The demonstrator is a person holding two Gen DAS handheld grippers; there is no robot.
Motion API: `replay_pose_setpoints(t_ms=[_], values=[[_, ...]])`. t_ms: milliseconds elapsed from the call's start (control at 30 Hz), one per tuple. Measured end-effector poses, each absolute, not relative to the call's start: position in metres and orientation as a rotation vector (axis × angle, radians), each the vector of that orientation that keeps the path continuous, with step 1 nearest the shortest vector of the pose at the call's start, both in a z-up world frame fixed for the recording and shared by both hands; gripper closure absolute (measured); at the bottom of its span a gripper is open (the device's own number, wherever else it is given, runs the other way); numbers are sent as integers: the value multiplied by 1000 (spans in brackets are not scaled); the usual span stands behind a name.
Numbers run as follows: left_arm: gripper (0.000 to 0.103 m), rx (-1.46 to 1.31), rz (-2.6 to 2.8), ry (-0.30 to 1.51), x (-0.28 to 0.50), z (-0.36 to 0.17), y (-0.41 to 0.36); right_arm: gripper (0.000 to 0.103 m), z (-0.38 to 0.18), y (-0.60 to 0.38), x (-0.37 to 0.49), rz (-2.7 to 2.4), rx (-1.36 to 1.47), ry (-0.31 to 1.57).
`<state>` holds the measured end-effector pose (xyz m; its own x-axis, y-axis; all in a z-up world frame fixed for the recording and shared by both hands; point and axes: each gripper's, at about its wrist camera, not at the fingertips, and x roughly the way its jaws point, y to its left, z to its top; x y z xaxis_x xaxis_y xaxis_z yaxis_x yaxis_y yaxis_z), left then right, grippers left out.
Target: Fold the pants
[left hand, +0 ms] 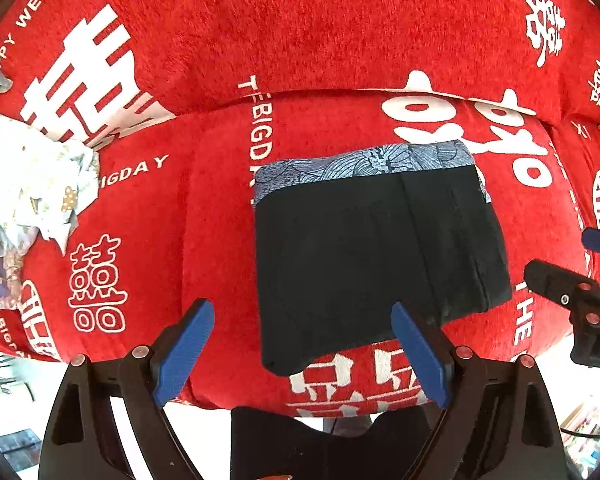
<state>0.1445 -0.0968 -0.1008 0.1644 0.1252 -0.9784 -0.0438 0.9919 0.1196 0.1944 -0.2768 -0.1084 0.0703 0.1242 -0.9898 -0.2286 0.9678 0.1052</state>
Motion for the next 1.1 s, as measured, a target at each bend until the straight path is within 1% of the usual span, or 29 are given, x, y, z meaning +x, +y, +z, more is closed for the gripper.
replay_pose_setpoints(t_ms=[500, 1100], values=[[12, 45, 122, 1434, 143, -80, -98, 0, -87, -275, 189, 265, -35, 1500], [12, 1, 134, 1441, 141, -78, -93, 0, -84, -270, 189, 264, -65, 1522]])
